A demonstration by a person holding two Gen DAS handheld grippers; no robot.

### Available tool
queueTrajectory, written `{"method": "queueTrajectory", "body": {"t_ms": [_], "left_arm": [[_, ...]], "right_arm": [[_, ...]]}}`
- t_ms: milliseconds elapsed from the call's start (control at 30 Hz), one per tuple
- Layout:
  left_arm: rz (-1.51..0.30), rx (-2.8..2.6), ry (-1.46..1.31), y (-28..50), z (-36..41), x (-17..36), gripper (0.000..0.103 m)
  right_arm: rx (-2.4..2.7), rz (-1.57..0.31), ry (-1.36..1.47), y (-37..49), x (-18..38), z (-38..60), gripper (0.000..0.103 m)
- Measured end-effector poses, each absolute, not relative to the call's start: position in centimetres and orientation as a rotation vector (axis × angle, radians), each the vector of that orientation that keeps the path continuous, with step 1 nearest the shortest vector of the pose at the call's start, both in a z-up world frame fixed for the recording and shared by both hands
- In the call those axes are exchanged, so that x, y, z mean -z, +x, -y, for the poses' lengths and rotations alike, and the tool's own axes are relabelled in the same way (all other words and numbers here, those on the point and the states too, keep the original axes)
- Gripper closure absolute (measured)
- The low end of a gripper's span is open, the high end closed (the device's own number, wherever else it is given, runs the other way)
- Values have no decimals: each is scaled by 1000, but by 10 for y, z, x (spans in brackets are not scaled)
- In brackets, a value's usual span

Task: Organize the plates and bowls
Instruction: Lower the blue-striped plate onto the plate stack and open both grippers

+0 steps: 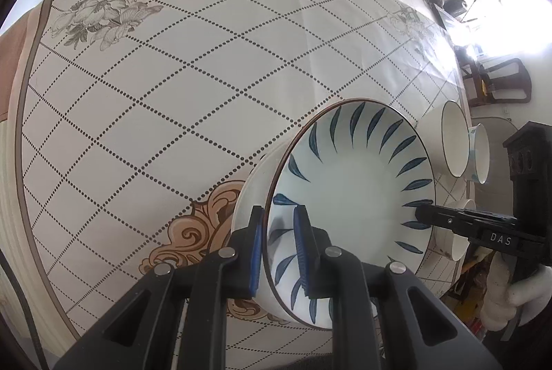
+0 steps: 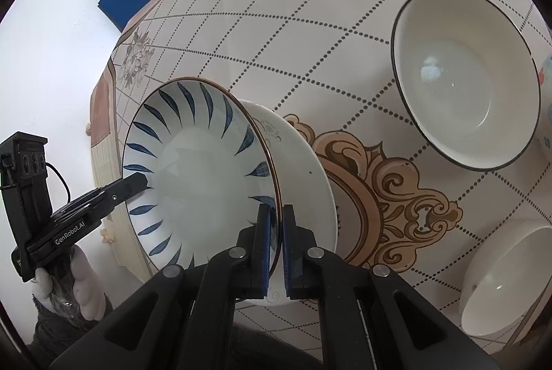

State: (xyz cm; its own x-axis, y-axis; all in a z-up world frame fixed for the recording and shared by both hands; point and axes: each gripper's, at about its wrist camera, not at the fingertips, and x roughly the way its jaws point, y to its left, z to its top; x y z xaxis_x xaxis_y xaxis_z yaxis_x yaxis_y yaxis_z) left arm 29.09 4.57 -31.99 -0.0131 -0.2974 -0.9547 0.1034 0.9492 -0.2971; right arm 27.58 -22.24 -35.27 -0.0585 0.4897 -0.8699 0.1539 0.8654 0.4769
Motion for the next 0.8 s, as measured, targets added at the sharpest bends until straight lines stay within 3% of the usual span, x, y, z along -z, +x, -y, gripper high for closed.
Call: {"method": "queueTrajectory", "body": {"t_ms": [800], "left_arm": [[-1638,257,-5,262,-15,363,88]], "right_arm": [[-272,-1695,413,263,386,209,96]]}}
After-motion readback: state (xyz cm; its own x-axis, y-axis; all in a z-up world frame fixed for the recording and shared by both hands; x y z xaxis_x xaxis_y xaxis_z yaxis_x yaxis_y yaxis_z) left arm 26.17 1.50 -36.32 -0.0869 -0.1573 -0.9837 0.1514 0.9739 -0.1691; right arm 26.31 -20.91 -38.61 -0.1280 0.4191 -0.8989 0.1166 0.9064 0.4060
